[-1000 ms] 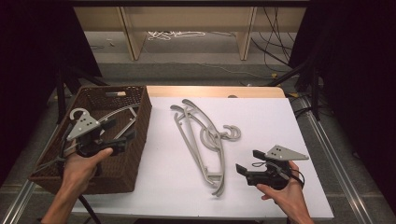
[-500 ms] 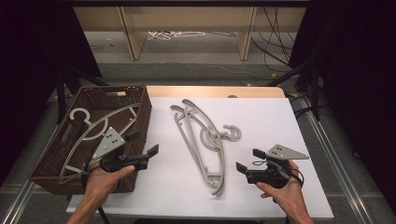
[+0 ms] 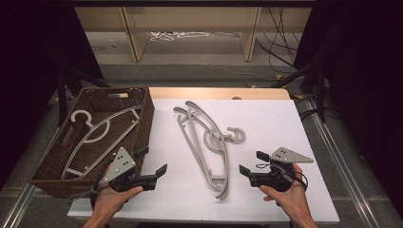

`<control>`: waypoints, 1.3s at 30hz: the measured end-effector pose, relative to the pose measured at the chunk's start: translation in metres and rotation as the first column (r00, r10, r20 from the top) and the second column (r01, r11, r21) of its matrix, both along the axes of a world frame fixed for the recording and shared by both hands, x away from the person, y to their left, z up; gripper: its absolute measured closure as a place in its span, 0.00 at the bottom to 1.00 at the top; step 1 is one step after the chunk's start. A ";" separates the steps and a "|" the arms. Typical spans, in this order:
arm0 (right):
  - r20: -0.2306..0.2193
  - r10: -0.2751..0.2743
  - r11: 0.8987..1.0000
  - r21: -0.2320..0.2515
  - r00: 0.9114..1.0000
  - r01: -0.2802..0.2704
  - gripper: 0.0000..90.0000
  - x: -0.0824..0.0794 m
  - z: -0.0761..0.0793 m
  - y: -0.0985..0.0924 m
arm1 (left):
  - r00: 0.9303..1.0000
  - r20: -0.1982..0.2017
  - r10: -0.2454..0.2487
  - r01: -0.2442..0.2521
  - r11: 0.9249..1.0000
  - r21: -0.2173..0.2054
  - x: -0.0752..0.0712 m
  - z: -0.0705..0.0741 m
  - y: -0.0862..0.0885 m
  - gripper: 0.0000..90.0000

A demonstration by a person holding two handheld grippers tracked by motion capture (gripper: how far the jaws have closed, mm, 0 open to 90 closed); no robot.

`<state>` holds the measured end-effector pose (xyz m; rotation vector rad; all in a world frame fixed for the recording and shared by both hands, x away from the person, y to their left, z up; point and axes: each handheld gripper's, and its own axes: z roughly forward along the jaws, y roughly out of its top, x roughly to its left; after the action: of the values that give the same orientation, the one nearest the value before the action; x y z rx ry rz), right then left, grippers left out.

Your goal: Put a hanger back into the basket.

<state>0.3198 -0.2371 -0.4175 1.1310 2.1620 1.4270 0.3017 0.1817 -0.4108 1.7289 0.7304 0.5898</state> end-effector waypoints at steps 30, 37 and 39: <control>-0.134 -0.006 0.978 -0.205 0.991 -0.022 0.32 0.073 -0.026 0.045 | 1.000 -0.029 -0.005 0.007 0.999 0.047 -0.005 -0.020 0.000 0.18; -0.211 -0.040 0.977 -0.214 0.977 -0.006 0.43 0.092 -0.042 0.057 | 0.999 -0.033 -0.016 0.017 0.999 0.049 -0.006 -0.021 -0.002 0.19; -0.263 -0.053 0.974 -0.225 0.963 -0.008 0.48 0.100 -0.048 0.057 | 0.999 -0.030 -0.019 0.020 0.999 0.044 -0.006 -0.021 -0.002 0.19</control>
<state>0.4193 -0.1797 -0.4653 1.3196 2.4094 1.0354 0.2962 0.1794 -0.4318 1.7877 0.7254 0.5717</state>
